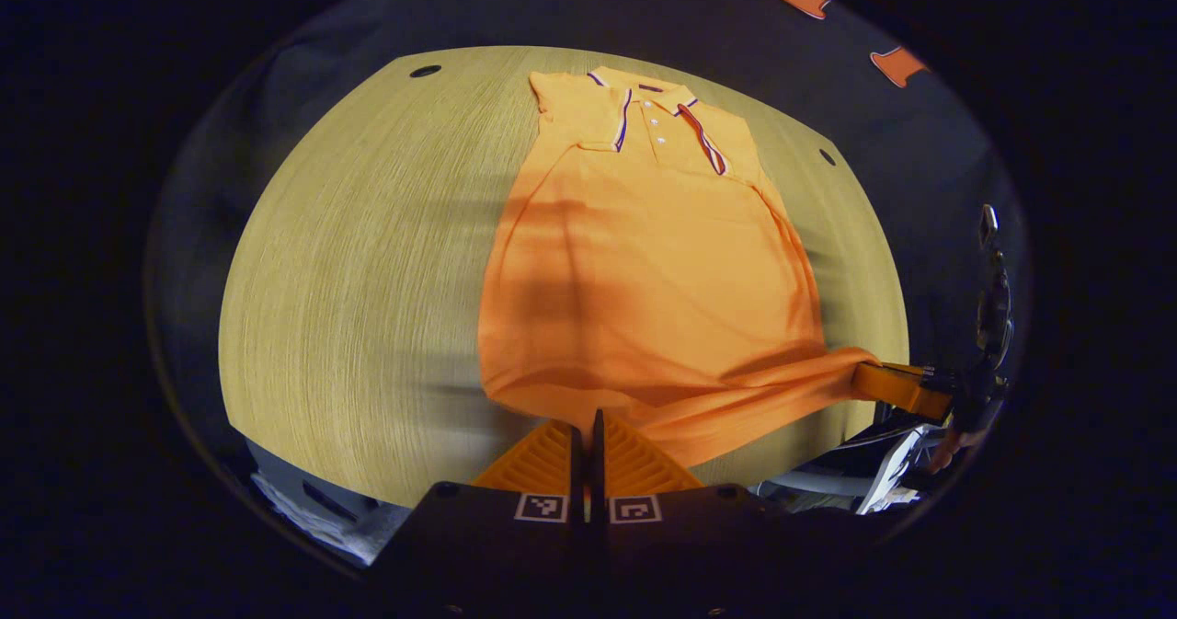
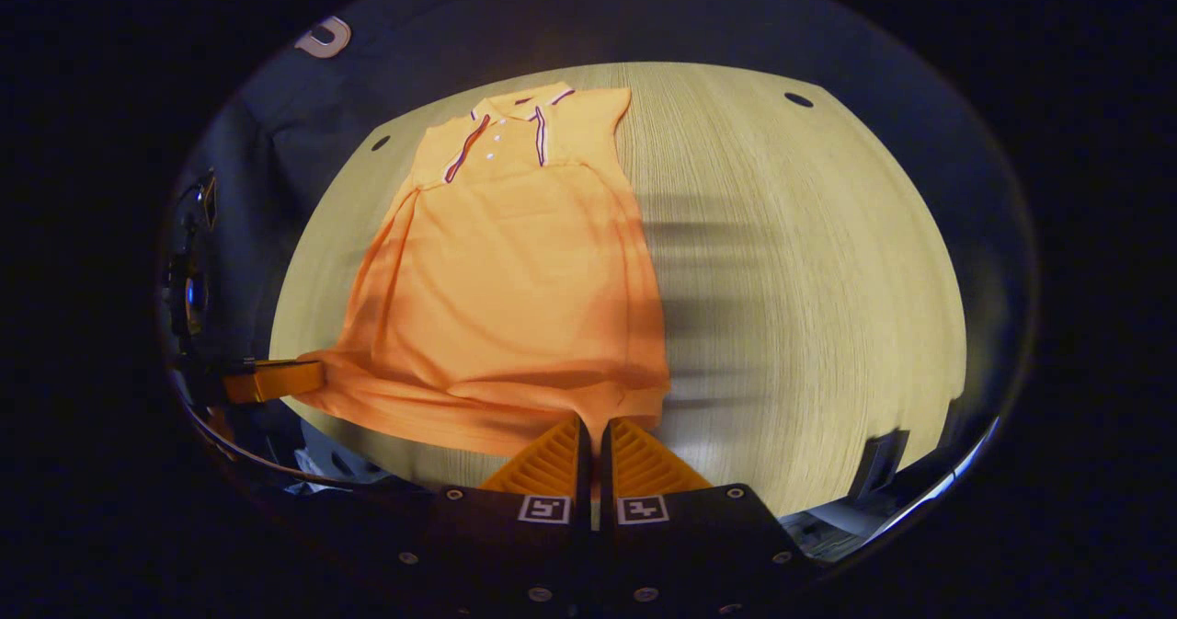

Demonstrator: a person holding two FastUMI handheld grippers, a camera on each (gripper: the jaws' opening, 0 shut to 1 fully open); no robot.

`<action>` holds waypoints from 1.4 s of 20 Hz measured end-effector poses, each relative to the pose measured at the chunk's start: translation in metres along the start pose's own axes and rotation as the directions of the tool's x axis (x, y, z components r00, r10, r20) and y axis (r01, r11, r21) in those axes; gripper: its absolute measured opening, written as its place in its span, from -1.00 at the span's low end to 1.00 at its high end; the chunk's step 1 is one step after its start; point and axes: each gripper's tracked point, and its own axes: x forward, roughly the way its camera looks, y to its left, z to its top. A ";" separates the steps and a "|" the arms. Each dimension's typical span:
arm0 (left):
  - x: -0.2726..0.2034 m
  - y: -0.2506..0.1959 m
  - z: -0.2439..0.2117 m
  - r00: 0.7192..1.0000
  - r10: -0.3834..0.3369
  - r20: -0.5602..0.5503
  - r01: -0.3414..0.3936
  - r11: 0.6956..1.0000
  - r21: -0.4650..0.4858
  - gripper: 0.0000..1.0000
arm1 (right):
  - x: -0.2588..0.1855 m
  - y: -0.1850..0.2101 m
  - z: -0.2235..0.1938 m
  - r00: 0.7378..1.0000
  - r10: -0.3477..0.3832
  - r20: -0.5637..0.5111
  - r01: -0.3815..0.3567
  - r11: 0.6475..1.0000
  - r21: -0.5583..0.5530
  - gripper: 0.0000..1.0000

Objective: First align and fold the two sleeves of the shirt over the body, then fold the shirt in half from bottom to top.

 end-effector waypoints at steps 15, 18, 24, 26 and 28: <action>0.006 -0.010 0.157 0.994 -0.109 -0.027 0.111 0.990 0.089 -0.95 | 0.007 0.008 0.134 0.997 -0.061 0.053 0.059 0.998 0.026 -0.92; 0.021 -0.002 0.191 0.988 -0.143 -0.051 0.147 0.986 0.083 -0.96 | 0.016 0.016 0.159 0.995 -0.081 0.052 0.077 0.995 0.068 -0.91; 0.047 0.005 0.239 0.977 -0.192 -0.098 0.197 0.979 0.050 -0.96 | 0.032 0.018 0.208 0.995 -0.088 0.056 0.079 0.984 0.158 -0.92; 0.053 0.003 0.259 0.974 -0.205 -0.092 0.208 0.978 0.017 -0.96 | 0.038 0.009 0.226 0.994 -0.092 0.056 0.082 0.985 0.150 -0.92; 0.061 0.004 0.276 0.979 -0.185 -0.084 0.186 0.982 0.009 -0.96 | 0.048 0.008 0.242 0.996 -0.067 0.053 0.058 0.986 0.156 -0.92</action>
